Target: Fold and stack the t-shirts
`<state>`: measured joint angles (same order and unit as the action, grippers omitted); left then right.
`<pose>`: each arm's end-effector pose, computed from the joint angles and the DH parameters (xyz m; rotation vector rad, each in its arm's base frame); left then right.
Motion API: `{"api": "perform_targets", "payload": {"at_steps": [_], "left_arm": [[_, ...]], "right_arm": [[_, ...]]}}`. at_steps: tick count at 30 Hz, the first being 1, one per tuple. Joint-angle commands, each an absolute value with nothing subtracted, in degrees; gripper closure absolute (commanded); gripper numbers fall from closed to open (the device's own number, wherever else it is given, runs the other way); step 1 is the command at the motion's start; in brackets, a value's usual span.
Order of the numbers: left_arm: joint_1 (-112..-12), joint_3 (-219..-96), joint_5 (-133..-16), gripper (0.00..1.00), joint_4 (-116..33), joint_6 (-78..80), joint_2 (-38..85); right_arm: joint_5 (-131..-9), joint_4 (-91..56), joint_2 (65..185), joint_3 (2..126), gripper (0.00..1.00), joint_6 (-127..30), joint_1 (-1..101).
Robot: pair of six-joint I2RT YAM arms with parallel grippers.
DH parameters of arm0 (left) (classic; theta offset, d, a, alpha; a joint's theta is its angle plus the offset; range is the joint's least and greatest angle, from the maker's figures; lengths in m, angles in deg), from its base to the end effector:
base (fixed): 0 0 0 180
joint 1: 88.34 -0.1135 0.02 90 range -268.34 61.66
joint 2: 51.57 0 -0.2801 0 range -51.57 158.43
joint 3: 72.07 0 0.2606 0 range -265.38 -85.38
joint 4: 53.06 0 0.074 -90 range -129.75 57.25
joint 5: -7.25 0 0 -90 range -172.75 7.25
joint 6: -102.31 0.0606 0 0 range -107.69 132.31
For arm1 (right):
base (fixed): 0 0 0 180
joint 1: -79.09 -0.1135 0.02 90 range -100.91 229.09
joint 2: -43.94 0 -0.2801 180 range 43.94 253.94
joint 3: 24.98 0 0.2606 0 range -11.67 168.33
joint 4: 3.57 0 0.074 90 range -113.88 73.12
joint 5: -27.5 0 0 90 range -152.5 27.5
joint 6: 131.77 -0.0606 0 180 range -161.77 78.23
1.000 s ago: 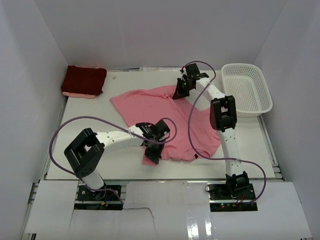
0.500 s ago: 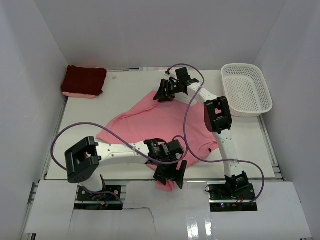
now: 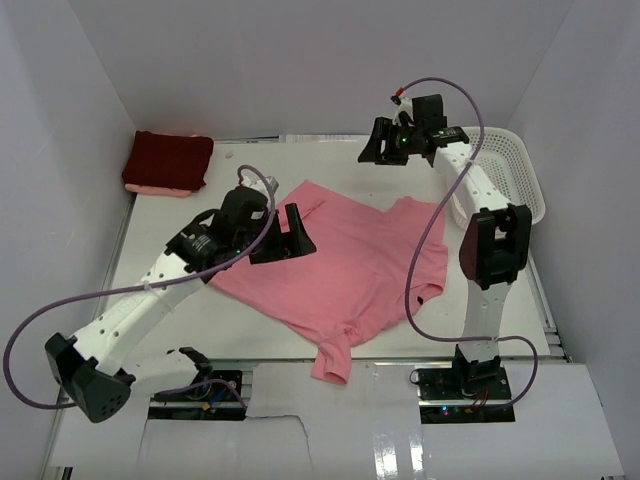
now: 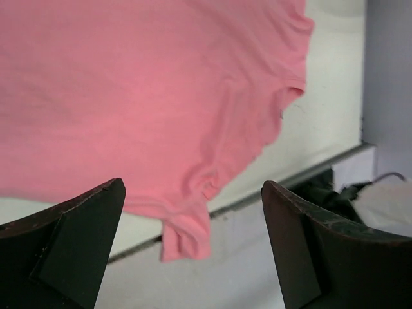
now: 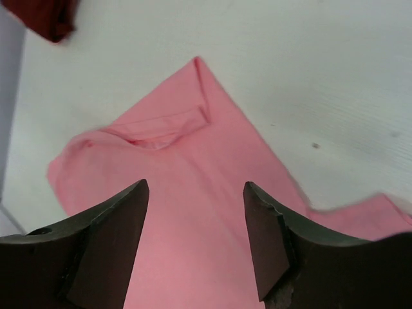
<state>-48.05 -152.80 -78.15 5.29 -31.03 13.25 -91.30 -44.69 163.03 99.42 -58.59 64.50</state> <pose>0.1880 -0.1658 0.3477 -0.0219 2.4572 -0.7953 0.4947 0.1589 0.3080 -0.2481 2.2231 0.8553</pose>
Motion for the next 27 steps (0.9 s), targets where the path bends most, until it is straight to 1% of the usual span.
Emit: {"api": "perform_targets", "payload": {"at_steps": [1,2,3,4,6,11,15,17,20,23,27], "left_arm": [[-49.0,-156.2,-84.2,0.02,7.3,-19.3,21.8],[-50.1,-158.2,-86.1,0.02,6.1,-17.5,25.3],[-50.8,-158.2,-86.2,0.02,5.3,-16.8,26.7],[-51.9,-159.8,-85.4,0.02,3.9,-16.1,28.1],[-54.7,-161.7,-83.2,0.02,1.0,-14.3,32.4],[-59.0,-172.6,-79.6,0.02,0.4,-9.1,42.5],[-59.2,-178.8,-81.4,0.02,-0.4,-2.6,48.8],[-59.2,-179.5,-81.9,0.02,-3.0,0.6,50.9],[-59.2,-179.8,-85.6,0.02,-5.9,7.5,53.3],[-59.1,-180.6,-88.2,0.1,-6.5,15.1,56.3],[-59.4,-180.2,-89.9,0.11,-9.7,20.8,58.6]], "right_arm": [[-74.1,-57.6,157.6,96.5,0.32,-52.1,63.7],[-68.2,-60.3,155.5,95.6,0.3,-51.6,63.7],[-68.1,-61.3,155.5,94.4,0.3,-51.4,63.8],[-63.9,-62.1,153.6,91.8,0.3,-51.4,63.9],[-60.3,-63.9,152.0,89.0,0.3,-51.4,64.8],[-60.4,-64.3,148.3,78.9,0.31,-51.5,67.4],[-60.2,-62.9,145.6,73.9,0.31,-52.1,68.0],[-60.7,-61.9,144.8,71.8,0.31,-52.4,68.0],[-61.4,-61.4,144.5,71.1,0.31,-52.5,68.0],[-61.9,-61.4,144.4,71.0,0.31,-52.5,68.0],[-61.9,-61.3,144.5,71.4,0.31,-52.4,68.0]]}}
